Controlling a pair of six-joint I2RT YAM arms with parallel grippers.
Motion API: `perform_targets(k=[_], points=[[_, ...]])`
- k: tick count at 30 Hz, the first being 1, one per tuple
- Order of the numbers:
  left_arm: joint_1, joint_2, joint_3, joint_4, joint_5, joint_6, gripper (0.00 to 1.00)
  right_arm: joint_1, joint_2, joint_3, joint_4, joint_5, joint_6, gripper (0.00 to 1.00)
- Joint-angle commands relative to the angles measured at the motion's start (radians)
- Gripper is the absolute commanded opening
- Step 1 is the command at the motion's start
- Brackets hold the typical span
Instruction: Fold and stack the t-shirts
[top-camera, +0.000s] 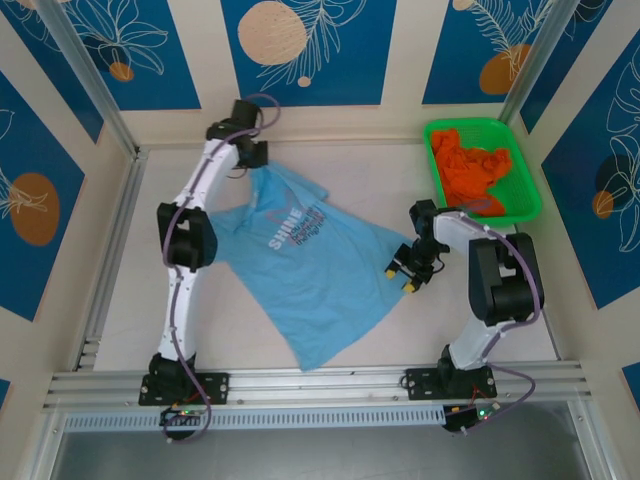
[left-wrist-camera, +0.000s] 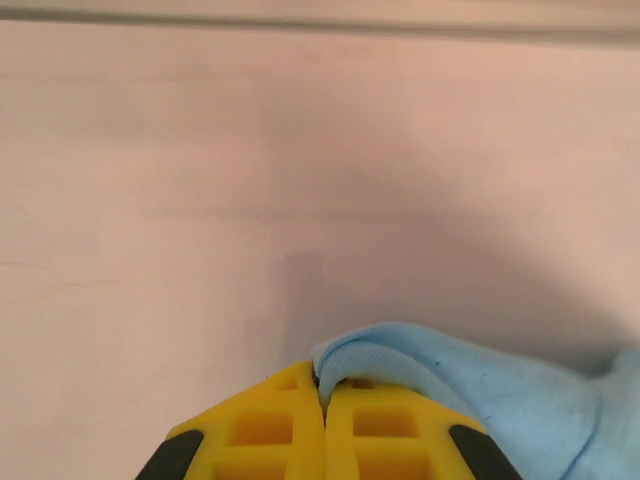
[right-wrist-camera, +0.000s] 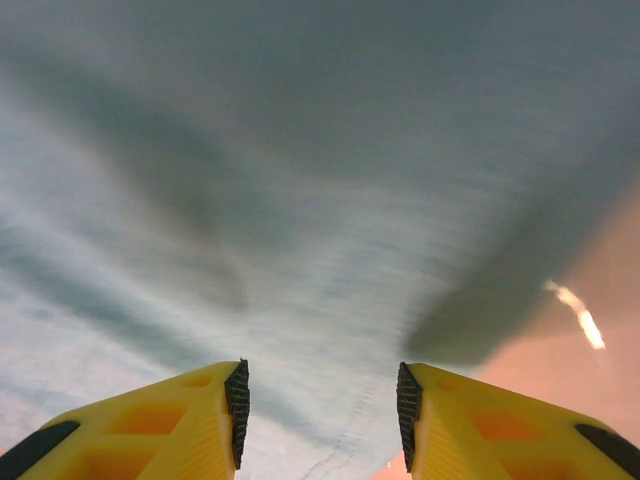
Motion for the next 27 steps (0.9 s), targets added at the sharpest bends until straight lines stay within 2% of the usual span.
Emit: perform_targets(k=[1, 3, 6, 8, 9, 10, 11, 13, 15, 17, 21, 24, 27], points=[[0.072, 0.044, 0.087, 0.064, 0.082, -0.091, 0.00, 0.005, 0.094, 0.111, -0.053, 0.008, 0.010, 0.46], [0.102, 0.095, 0.150, 0.072, 0.101, -0.098, 0.00, 0.015, 0.156, 0.188, -0.077, 0.018, 0.017, 0.47], [0.143, 0.159, 0.188, 0.116, 0.112, -0.103, 0.14, 0.037, 0.254, 0.325, -0.135, 0.038, 0.019, 0.50], [0.173, 0.185, 0.188, 0.138, 0.081, -0.115, 0.29, 0.051, 0.319, 0.425, -0.193, 0.051, 0.020, 0.53], [0.186, 0.193, 0.189, 0.138, 0.062, -0.115, 0.30, 0.058, 0.340, 0.468, -0.218, 0.055, 0.023, 0.55], [0.200, 0.199, 0.190, 0.131, 0.024, -0.121, 0.35, 0.068, 0.357, 0.513, -0.240, 0.064, 0.027, 0.56], [0.215, 0.202, 0.199, 0.109, -0.035, -0.139, 0.46, 0.080, 0.362, 0.547, -0.257, 0.072, 0.031, 0.58], [0.243, 0.190, 0.206, 0.064, -0.106, -0.167, 0.53, 0.110, 0.348, 0.586, -0.262, 0.067, 0.033, 0.59], [0.264, 0.164, 0.206, 0.041, -0.128, -0.178, 0.64, 0.148, 0.318, 0.594, -0.242, 0.041, 0.034, 0.62], [0.270, 0.118, 0.198, 0.013, -0.168, -0.165, 0.69, 0.200, 0.274, 0.579, -0.196, 0.015, 0.031, 0.65], [0.270, -0.005, 0.095, -0.048, -0.200, -0.187, 0.73, 0.298, 0.233, 0.529, -0.101, -0.061, 0.048, 0.66], [0.264, -0.149, -0.144, 0.017, -0.068, -0.226, 0.70, 0.355, 0.240, 0.502, -0.055, -0.117, 0.067, 0.65], [0.250, -0.275, -0.383, 0.101, 0.038, -0.235, 0.62, 0.409, 0.248, 0.493, -0.017, -0.128, 0.066, 0.62]])
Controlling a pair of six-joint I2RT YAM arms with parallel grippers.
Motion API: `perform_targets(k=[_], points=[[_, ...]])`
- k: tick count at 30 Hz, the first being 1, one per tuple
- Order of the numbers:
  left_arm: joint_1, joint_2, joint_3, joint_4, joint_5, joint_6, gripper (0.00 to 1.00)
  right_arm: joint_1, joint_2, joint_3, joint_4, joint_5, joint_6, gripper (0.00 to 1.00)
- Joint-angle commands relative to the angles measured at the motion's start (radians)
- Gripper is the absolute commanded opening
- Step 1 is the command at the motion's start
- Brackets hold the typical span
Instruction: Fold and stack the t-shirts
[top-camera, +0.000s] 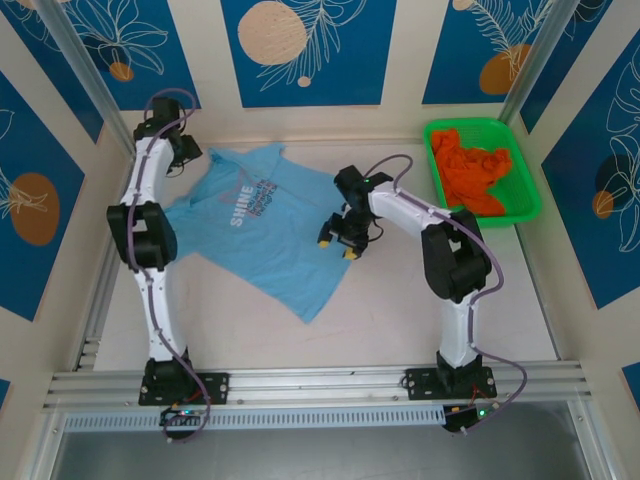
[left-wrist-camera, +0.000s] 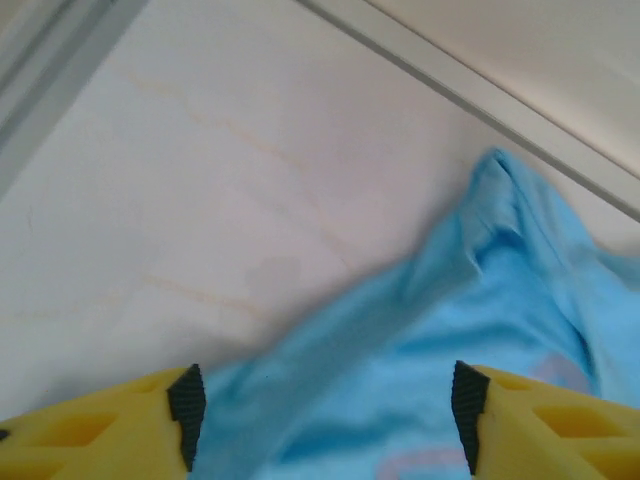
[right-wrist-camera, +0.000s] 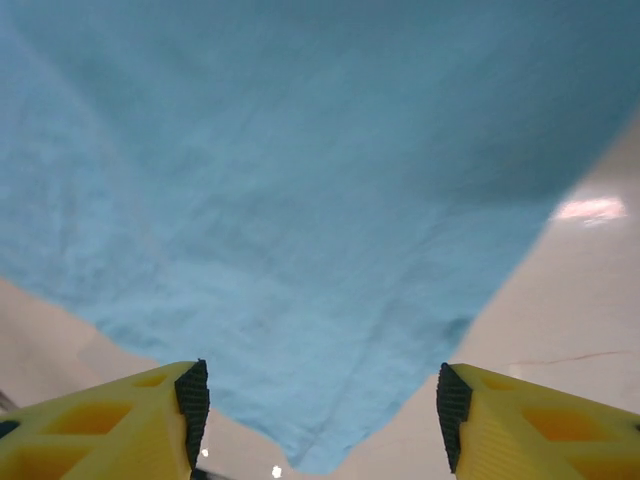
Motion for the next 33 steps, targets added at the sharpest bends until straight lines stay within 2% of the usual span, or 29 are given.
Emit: perform_targets(k=[1, 6, 11, 16, 19, 23, 27, 33], points=[[-0.024, -0.137, -0.218, 0.080, 0.144, -0.027, 0.58, 0.039, 0.003, -0.020, 0.039, -0.064, 0.020, 0.60], [-0.042, -0.259, -0.521, 0.147, 0.255, -0.004, 0.51, 0.114, 0.049, 0.013, -0.002, -0.056, -0.025, 0.54], [-0.062, -0.390, -0.813, 0.200, 0.281, -0.016, 0.50, 0.155, 0.054, 0.024, -0.053, -0.033, -0.100, 0.52], [-0.092, -0.451, -0.999, 0.224, 0.270, -0.062, 0.50, 0.170, 0.106, 0.022, -0.061, -0.120, -0.176, 0.48], [-0.115, -0.468, -1.067, 0.231, 0.278, -0.095, 0.50, 0.173, 0.139, 0.004, -0.095, -0.094, -0.193, 0.47], [-0.184, -0.502, -1.120, 0.215, 0.260, -0.124, 0.51, 0.140, 0.156, -0.073, -0.144, 0.015, -0.199, 0.47], [-0.259, -0.538, -1.180, 0.215, 0.269, -0.217, 0.51, 0.066, 0.103, -0.206, -0.139, 0.090, -0.200, 0.47], [-0.451, -0.700, -1.307, 0.282, 0.259, -0.513, 0.53, -0.067, -0.045, -0.385, -0.113, 0.162, -0.219, 0.47]])
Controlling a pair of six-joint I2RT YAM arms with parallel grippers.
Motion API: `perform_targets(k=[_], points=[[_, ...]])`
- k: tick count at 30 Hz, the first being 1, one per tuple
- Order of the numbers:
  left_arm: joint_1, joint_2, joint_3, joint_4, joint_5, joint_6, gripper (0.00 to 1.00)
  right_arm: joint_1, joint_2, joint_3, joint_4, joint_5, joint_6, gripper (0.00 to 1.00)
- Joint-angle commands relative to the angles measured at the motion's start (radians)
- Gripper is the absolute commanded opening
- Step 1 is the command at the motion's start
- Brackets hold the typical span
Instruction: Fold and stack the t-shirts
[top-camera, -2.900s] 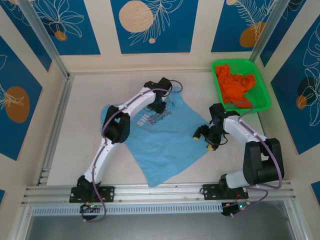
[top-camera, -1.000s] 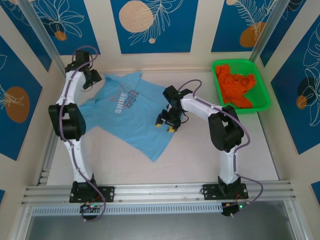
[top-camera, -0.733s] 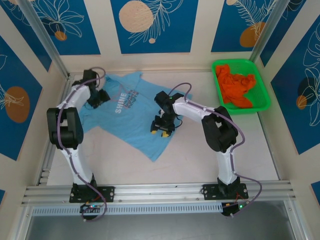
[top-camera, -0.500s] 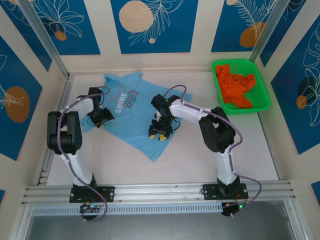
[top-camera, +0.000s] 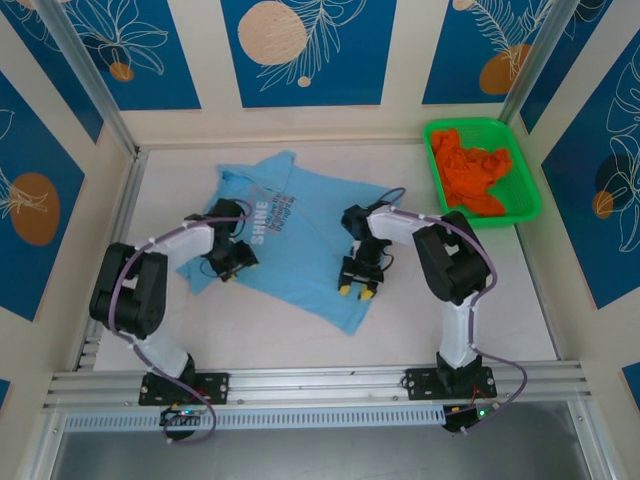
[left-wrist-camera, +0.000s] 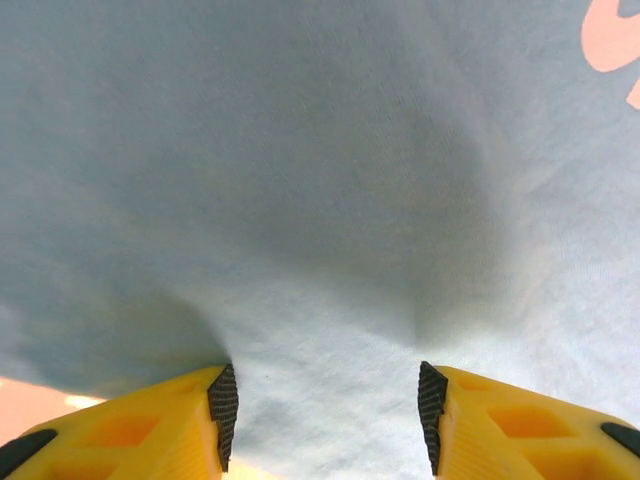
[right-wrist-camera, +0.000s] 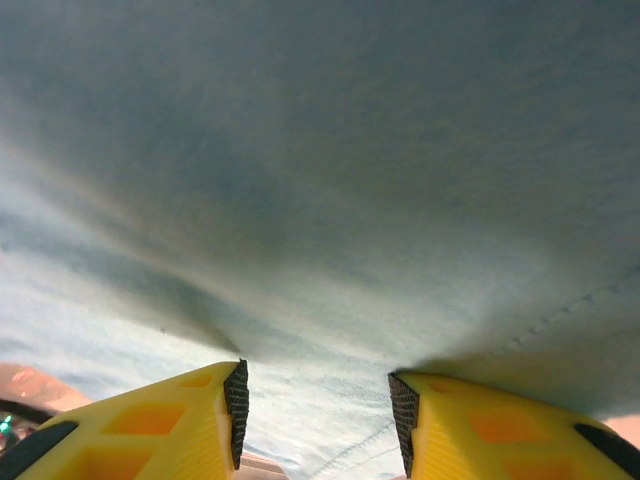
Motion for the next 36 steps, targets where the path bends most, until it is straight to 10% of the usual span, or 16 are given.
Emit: perform_targets(k=[1, 6, 13, 23, 36], points=[[-0.088, -0.103, -0.065, 0.046, 0.007, -0.244, 0.53, -0.073, -0.038, -0.100, 0.004, 0.166, -0.032, 0.48], [-0.110, -0.198, -0.023, -0.042, -0.083, -0.299, 0.64, -0.223, -0.106, -0.140, 0.035, 0.183, -0.024, 0.52], [-0.002, -0.138, 0.244, -0.282, -0.244, 0.173, 0.77, -0.252, -0.176, -0.102, 0.057, 0.141, -0.005, 0.60], [0.008, 0.019, 0.340, -0.320, -0.232, 0.526, 0.69, -0.218, -0.254, -0.145, 0.106, 0.085, -0.006, 0.63], [0.007, 0.124, 0.299, -0.304, -0.294, 0.598, 0.51, -0.215, -0.279, -0.168, 0.118, 0.062, -0.003, 0.63]])
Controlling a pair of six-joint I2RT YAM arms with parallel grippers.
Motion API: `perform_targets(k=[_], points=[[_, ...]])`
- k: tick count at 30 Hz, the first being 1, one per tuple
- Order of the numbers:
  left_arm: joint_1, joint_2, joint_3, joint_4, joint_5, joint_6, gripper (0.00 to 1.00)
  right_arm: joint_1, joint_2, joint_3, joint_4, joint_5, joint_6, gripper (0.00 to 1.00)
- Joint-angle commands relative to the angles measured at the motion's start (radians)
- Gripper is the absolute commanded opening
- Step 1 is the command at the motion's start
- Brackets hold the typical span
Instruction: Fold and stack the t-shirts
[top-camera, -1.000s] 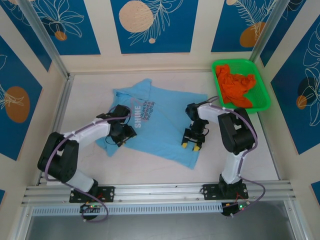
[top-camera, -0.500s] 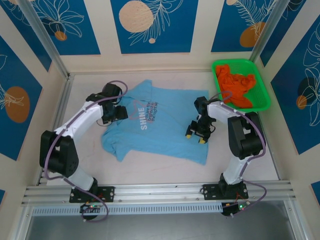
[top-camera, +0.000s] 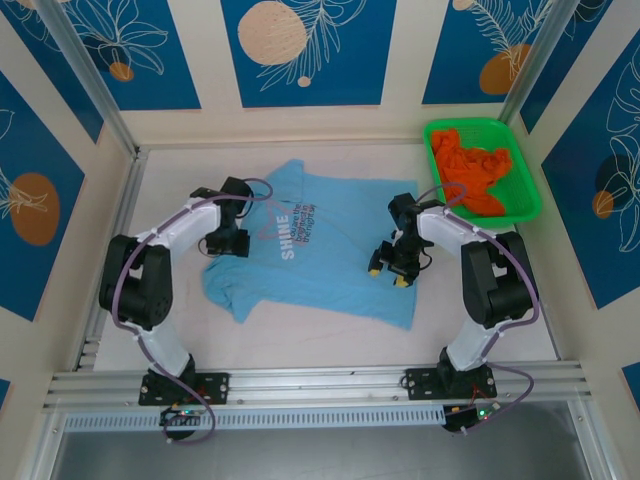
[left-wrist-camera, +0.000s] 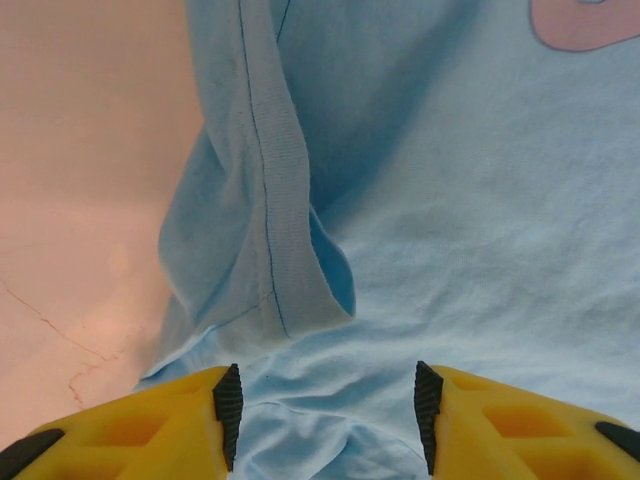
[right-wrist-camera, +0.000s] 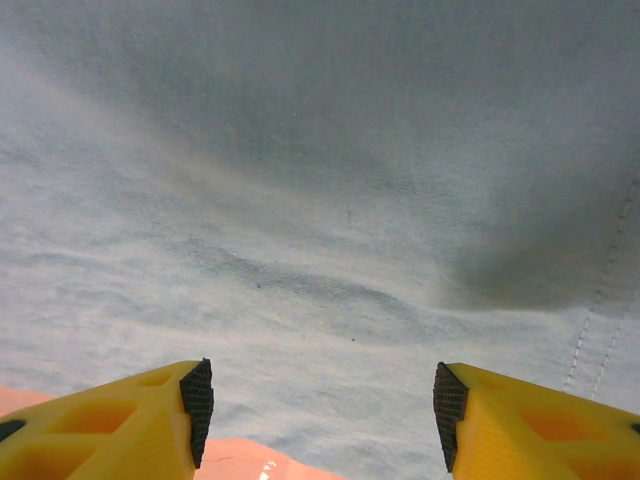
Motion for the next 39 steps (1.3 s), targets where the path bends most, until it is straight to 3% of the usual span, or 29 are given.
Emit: perform_targets(k=[1, 10, 18, 22, 26, 31, 39], points=[[0.004, 0.020, -0.010, -0.007, -0.033, 0.037, 0.51, 0.004, -0.023, -0.009, -0.003, -0.032, 0.009, 0.63], [0.016, 0.062, -0.012, 0.005, -0.088, 0.043, 0.40, 0.005, -0.013, -0.025, 0.007, -0.041, 0.018, 0.62], [0.074, 0.043, -0.032, 0.045, -0.045, 0.021, 0.00, 0.009, -0.008, -0.047, 0.028, -0.056, 0.037, 0.53], [0.139, -0.001, -0.049, 0.070, 0.001, -0.012, 0.00, 0.008, 0.013, -0.053, 0.035, -0.056, 0.044, 0.45], [0.225, -0.026, -0.079, 0.092, 0.076, -0.061, 0.00, 0.003, 0.051, -0.066, 0.051, -0.052, 0.068, 0.31], [0.307, -0.019, -0.101, 0.088, 0.119, -0.096, 0.00, 0.000, 0.073, -0.075, 0.053, -0.025, 0.102, 0.26], [0.470, 0.014, -0.134, 0.071, 0.137, -0.195, 0.00, -0.015, 0.075, -0.073, 0.049, -0.013, 0.107, 0.26]])
